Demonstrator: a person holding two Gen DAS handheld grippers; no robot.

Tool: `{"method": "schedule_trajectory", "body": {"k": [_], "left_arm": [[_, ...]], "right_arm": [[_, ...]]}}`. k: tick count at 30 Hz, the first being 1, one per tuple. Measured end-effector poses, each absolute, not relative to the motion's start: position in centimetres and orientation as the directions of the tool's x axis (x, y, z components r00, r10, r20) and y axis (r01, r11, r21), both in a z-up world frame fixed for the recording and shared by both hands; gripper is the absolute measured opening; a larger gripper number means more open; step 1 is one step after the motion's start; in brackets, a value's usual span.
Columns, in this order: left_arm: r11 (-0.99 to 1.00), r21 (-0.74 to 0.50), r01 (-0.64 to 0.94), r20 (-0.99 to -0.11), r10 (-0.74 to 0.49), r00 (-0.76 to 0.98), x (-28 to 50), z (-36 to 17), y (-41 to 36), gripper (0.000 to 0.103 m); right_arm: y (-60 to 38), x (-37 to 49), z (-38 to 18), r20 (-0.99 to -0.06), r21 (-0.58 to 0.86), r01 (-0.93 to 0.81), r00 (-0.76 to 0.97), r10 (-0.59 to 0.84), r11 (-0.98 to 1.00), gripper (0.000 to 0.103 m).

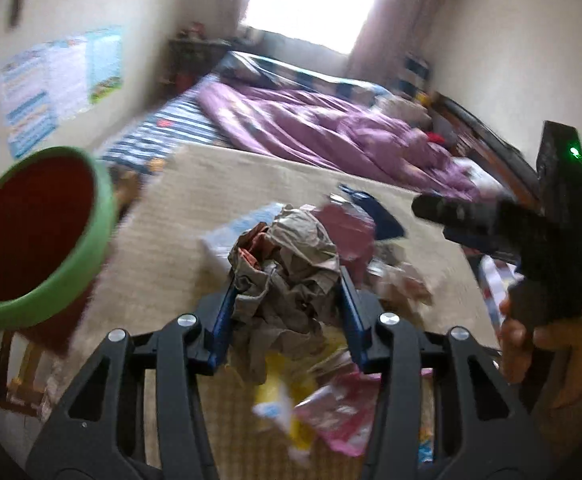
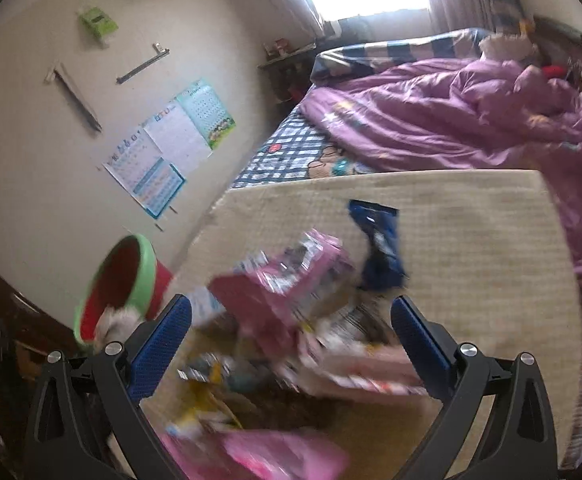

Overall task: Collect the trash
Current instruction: 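Grasp the crumpled brown paper with the left gripper while the right gripper reaches for the pink wrapper, then carry the brown paper into the bucket with the left gripper while the right gripper carries the pink wrapper there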

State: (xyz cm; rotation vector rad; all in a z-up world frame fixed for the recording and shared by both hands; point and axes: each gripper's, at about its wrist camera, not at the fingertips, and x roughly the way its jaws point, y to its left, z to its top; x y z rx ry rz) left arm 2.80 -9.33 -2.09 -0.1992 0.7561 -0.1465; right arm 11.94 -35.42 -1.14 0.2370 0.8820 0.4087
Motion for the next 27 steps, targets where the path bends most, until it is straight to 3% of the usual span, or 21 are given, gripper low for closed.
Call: {"method": "schedule_trajectory", "body": {"k": [5, 11, 14, 16, 21, 27], "left_arm": [[0.963, -0.265, -0.059, -0.683, -0.144, 0.716, 1.3, -2.9, -6.8, 0.045], [0.963, -0.256, -0.089, -0.685, -0.115, 0.720, 1.1, -2.8, -5.6, 0.045], [0.962, -0.256, -0.090, -0.690, -0.117, 0.714, 1.1, -3.1, -5.3, 0.045], [0.962, -0.258, -0.090, -0.694, -0.119, 0.710, 1.2, -3.2, -5.3, 0.045], [0.962, -0.258, -0.090, -0.694, -0.120, 0.710, 1.3, -3.1, -5.0, 0.045], [0.958, -0.267, -0.102, -0.682, -0.113, 0.722, 1.1, -2.9, -4.3, 0.045]], "right_arm": [[-33.3, 15.5, -2.7, -0.747, 0.397, -0.212, 0.492, 0.448, 0.893, 0.096], [-31.7, 16.4, -4.8, -0.795, 0.366, -0.210, 0.436, 0.422, 0.907, 0.096], [-31.7, 16.3, -5.7, -0.795, 0.386, -0.204, 0.420, 0.437, 0.899, 0.080], [-31.7, 16.3, -6.2, -0.791, 0.428, -0.205, 0.387, 0.474, 0.880, 0.060], [-32.3, 15.2, -5.4, -0.764, 0.439, -0.224, 0.417, 0.492, 0.870, 0.050], [-32.5, 13.6, -2.8, -0.720, 0.453, -0.263, 0.455, 0.523, 0.852, 0.048]]}}
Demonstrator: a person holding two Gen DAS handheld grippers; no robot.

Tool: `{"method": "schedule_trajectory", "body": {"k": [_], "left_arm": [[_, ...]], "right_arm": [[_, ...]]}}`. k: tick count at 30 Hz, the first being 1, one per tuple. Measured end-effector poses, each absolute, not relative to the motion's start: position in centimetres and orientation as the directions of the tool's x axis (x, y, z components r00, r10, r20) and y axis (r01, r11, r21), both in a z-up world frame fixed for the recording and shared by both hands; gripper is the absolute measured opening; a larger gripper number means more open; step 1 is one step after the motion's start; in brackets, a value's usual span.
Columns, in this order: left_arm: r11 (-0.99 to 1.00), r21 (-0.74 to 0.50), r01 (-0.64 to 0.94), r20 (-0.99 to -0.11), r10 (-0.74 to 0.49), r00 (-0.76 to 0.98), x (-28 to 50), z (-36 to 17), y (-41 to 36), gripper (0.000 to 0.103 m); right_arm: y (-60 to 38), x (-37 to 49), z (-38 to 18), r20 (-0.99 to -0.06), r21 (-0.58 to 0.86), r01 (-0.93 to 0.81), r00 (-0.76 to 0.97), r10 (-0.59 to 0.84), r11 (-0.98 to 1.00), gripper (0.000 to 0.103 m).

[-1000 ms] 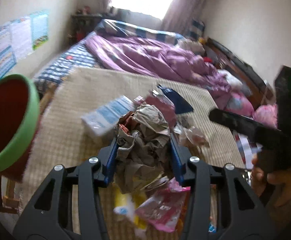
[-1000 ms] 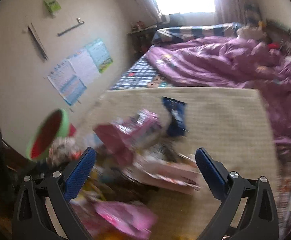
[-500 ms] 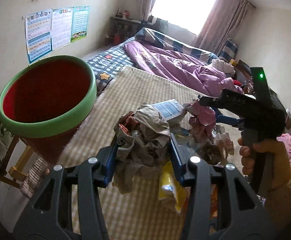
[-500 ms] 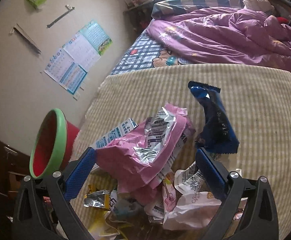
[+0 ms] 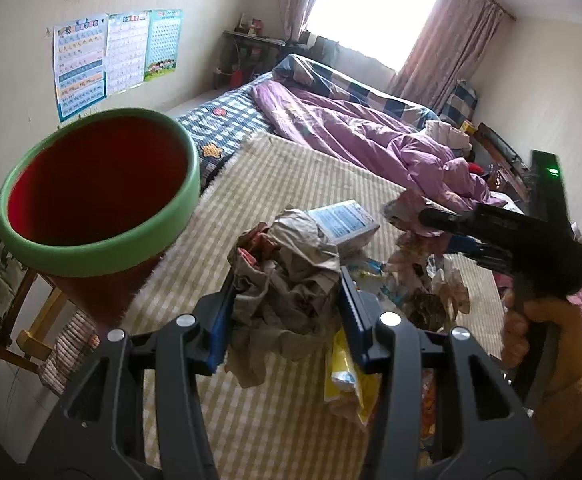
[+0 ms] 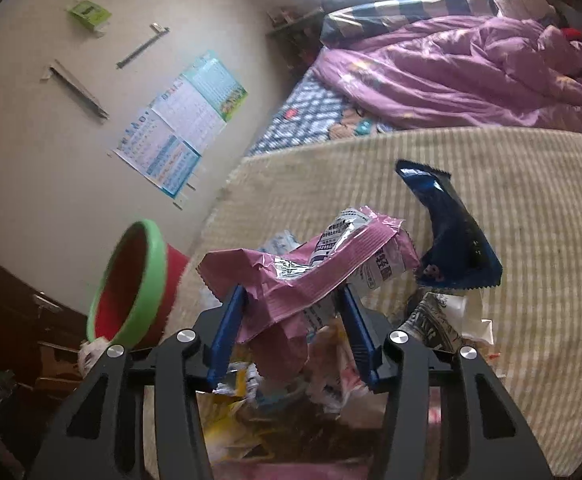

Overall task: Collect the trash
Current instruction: 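Carry the brown paper into the bucket with the left gripper while the right gripper carries the pink wrapper there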

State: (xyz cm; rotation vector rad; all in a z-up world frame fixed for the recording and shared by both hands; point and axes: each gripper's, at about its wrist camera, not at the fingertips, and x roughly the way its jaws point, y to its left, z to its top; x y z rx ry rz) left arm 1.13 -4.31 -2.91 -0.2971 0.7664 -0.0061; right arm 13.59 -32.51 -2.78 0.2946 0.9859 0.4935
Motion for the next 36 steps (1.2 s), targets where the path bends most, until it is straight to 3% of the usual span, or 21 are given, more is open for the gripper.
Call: {"method": "schedule_trajectory", "body": {"k": [11, 21, 27, 31, 34, 36], "left_arm": [[0.942, -0.241, -0.235, -0.663, 0.017, 0.748, 0.8, -1.8, 3.7, 0.045], [0.930, -0.241, -0.277, -0.688, 0.038, 0.725, 3.0, -2.3, 12.3, 0.045], [0.935, -0.239, -0.263, -0.705, 0.019, 0.709, 4.7, -3.3, 15.2, 0.048], [0.934, -0.248, -0.258, -0.709, 0.007, 0.705, 5.3, -4.0, 16.6, 0.063], [0.934, -0.251, -0.254, -0.703, 0.005, 0.711, 5.5, -4.2, 17.3, 0.077], [0.932, -0.261, -0.251, -0.701, -0.004, 0.714, 5.7, -4.3, 17.7, 0.077]], "right_arm": [[-25.0, 8.8, 2.8, -0.628, 0.341, -0.503, 0.507, 0.590, 0.794, 0.047], [-11.9, 7.8, 2.0, -0.626, 0.247, -0.683, 0.429, 0.651, 0.687, 0.047], [-6.6, 8.5, -0.1, -0.663, 0.228, -0.701, 0.397, 0.635, 0.676, 0.047], [-4.8, 8.2, -1.2, -0.680, 0.235, -0.690, 0.386, 0.623, 0.685, 0.050], [-4.1, 8.0, -1.8, -0.689, 0.235, -0.677, 0.390, 0.611, 0.698, 0.062], [-4.2, 8.2, -2.0, -0.694, 0.236, -0.667, 0.394, 0.603, 0.707, 0.062]]}}
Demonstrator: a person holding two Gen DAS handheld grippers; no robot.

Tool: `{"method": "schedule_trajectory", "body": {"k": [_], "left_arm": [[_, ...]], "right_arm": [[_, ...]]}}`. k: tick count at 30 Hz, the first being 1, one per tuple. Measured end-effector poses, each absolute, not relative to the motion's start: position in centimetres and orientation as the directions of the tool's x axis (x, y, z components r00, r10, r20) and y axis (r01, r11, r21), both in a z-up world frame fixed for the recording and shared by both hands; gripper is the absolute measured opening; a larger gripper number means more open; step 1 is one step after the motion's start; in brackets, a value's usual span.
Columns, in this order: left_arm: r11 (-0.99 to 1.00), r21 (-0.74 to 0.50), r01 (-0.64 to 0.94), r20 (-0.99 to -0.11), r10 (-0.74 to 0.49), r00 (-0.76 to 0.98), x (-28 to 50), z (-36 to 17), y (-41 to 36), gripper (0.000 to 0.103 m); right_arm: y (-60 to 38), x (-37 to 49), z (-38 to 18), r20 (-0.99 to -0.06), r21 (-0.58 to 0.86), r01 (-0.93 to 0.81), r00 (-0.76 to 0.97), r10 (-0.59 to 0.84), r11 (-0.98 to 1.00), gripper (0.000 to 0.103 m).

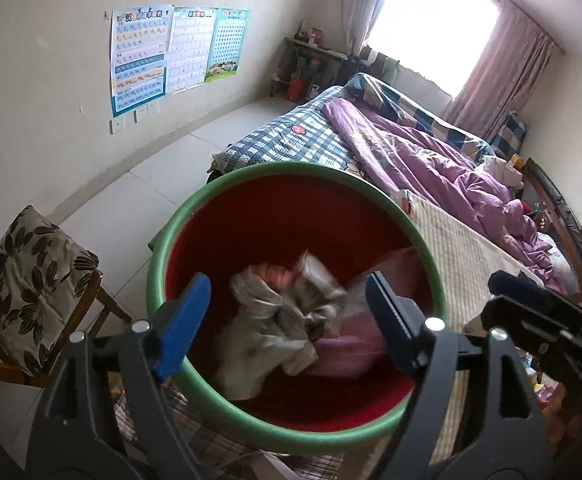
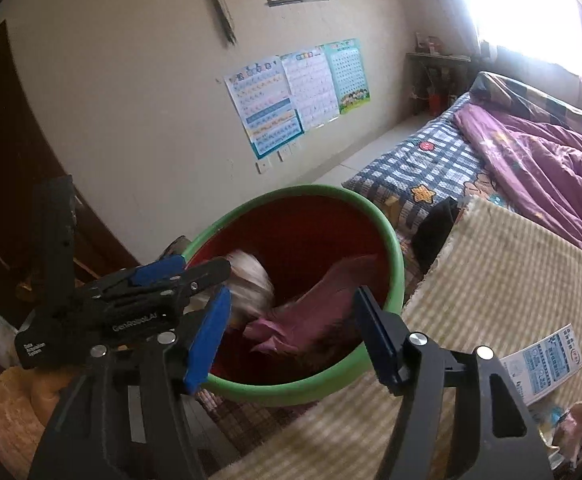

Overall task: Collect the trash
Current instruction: 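Carry the brown paper into the bucket with the left gripper while the right gripper carries the pink wrapper there, then open both grippers over the bucket and return to the mat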

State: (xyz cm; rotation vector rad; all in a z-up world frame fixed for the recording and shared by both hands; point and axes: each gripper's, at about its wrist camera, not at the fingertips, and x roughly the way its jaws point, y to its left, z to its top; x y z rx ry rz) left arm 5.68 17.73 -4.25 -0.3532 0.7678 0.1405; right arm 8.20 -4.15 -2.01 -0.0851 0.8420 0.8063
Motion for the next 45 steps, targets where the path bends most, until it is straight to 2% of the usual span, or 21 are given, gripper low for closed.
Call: {"method": "schedule_trajectory", "body": {"k": [14, 18, 31, 39, 44, 45], "left_arm": [[0.951, -0.245, -0.188, -0.675, -0.028, 0.738, 5.6, -3.2, 15.5, 0.077], [0.959, -0.238, -0.156, -0.668, -0.045, 0.742, 5.6, -2.8, 13.4, 0.077], [0.953, -0.260, 0.154, -0.720, -0.297, 0.627, 5.4, -5.1, -1.1, 0.077], [0.939, -0.229, 0.255, -0.792, -0.332, 0.512, 7.0, -8.7, -7.4, 0.077], [0.942, -0.276, 0.191, -0.824, -0.334, 0.458, 8.4, -11.1, -8.1, 0.062], [0.943, -0.282, 0.176, -0.829, -0.332, 0.450, 8.6, -11.3, -8.0, 0.051]], "right_arm": [[-9.9, 7.2, -0.8, -0.670, 0.290, -0.545, 0.472, 0.573, 0.787, 0.062], [-14.2, 7.0, -0.1, -0.663, 0.288, -0.473, 0.529, 0.530, 0.833, 0.067], [-30.8, 5.9, -0.7, -0.689, 0.253, -0.209, 0.647, 0.327, 0.945, 0.072], [-36.8, 5.2, -1.1, -0.701, 0.277, -0.164, 0.640, 0.315, 0.947, 0.072], [-38.3, 4.8, -1.3, -0.707, 0.288, -0.173, 0.625, 0.331, 0.942, 0.072], [-38.7, 4.7, -1.4, -0.708, 0.292, -0.174, 0.621, 0.335, 0.940, 0.072]]}}
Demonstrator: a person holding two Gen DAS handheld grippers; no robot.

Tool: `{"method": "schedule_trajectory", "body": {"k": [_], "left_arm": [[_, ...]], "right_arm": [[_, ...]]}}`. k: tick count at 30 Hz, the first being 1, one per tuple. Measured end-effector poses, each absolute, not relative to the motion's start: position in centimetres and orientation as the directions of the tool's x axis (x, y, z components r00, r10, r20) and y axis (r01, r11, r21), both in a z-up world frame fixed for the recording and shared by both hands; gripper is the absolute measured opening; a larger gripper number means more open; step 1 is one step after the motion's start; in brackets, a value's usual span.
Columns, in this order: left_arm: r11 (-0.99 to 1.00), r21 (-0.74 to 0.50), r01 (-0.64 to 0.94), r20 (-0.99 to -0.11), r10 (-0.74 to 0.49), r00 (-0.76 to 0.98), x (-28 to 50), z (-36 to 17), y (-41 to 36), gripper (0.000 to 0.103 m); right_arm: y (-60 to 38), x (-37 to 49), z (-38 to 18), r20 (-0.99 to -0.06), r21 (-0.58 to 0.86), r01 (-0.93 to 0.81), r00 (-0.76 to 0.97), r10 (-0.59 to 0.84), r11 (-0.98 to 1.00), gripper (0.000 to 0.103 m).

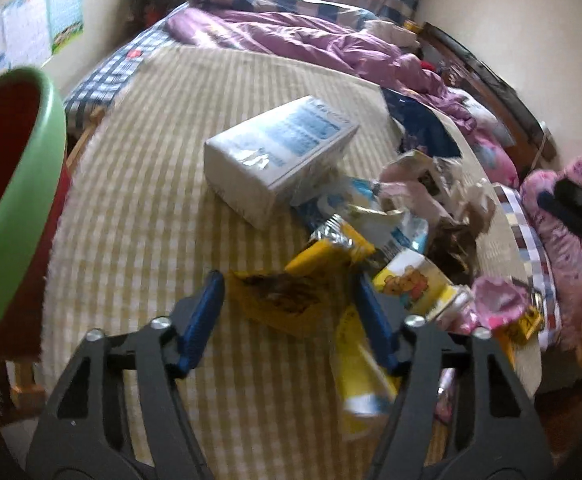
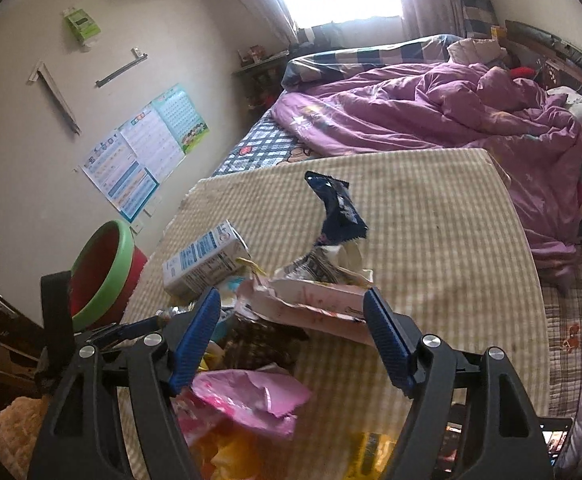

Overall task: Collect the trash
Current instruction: 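Open both grippers over the bucket and return to the mat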

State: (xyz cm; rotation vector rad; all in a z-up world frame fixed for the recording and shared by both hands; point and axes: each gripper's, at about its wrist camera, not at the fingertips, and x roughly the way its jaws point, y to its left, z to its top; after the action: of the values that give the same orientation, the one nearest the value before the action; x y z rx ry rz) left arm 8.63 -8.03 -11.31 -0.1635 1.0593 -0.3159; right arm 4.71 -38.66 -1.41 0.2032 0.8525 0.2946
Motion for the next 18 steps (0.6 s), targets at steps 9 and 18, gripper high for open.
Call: {"method": "schedule_trajectory", "body": {"k": [9, 18], "left_arm": [[0.966, -0.234, 0.111, -0.824, -0.258, 0.505, 7.0, -10.5, -8.0, 0.034], [0.980, -0.200, -0.016, -0.825, -0.160, 0.541, 4.6, -9.4, -5.7, 0.030]], "right_arm": [[-40.1, 4.2, -1.9, -0.740, 0.280, -0.182, 0.585, 0.333, 0.943, 0.072], [-41.3, 0.3, -4.8, -0.841, 0.191, -0.219, 0.466, 0.274, 0.957, 0.071]]}}
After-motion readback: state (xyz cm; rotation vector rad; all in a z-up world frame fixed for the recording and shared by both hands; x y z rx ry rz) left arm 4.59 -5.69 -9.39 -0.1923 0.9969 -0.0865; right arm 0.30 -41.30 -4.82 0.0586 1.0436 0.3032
